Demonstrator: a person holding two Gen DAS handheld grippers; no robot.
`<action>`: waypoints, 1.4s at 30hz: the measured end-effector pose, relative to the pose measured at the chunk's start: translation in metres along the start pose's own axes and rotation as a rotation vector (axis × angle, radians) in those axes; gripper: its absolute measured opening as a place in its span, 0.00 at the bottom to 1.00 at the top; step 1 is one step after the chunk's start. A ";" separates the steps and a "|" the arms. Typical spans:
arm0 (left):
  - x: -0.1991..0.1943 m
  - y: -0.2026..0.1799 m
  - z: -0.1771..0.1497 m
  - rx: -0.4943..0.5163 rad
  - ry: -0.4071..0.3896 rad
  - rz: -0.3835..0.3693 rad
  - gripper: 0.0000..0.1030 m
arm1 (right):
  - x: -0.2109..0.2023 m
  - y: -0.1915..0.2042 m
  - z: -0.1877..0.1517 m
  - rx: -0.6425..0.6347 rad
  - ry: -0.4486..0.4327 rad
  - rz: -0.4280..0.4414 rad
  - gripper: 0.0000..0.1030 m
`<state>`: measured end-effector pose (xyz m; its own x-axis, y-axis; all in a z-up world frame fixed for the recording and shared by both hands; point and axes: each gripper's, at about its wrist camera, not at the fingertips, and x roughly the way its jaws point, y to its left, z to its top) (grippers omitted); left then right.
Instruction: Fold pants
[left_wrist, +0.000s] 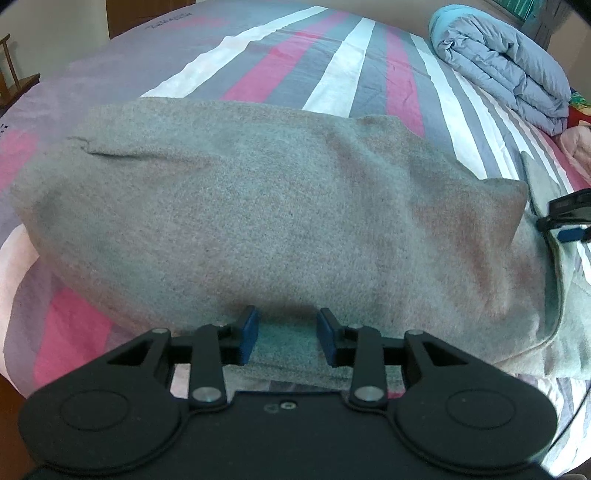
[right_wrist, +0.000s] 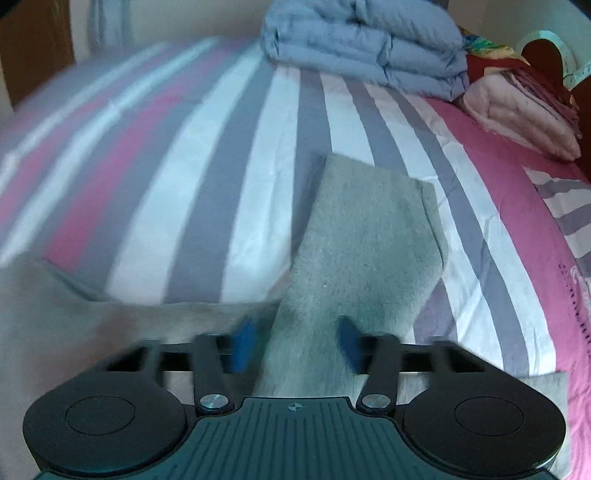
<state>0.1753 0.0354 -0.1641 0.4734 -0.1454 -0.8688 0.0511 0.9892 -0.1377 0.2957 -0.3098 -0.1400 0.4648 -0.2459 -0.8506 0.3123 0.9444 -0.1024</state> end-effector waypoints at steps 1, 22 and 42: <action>0.000 0.001 0.001 -0.004 0.003 -0.010 0.30 | 0.013 -0.006 0.000 0.020 0.024 -0.011 0.44; 0.002 -0.016 -0.004 0.064 -0.013 0.039 0.41 | -0.087 -0.159 -0.133 0.321 -0.083 0.236 0.04; 0.004 -0.025 -0.005 0.078 -0.019 0.086 0.41 | -0.086 -0.110 -0.105 -0.062 -0.164 0.146 0.43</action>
<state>0.1711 0.0099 -0.1663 0.4957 -0.0598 -0.8665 0.0773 0.9967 -0.0246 0.1344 -0.3694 -0.1095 0.6316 -0.1328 -0.7638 0.1824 0.9830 -0.0201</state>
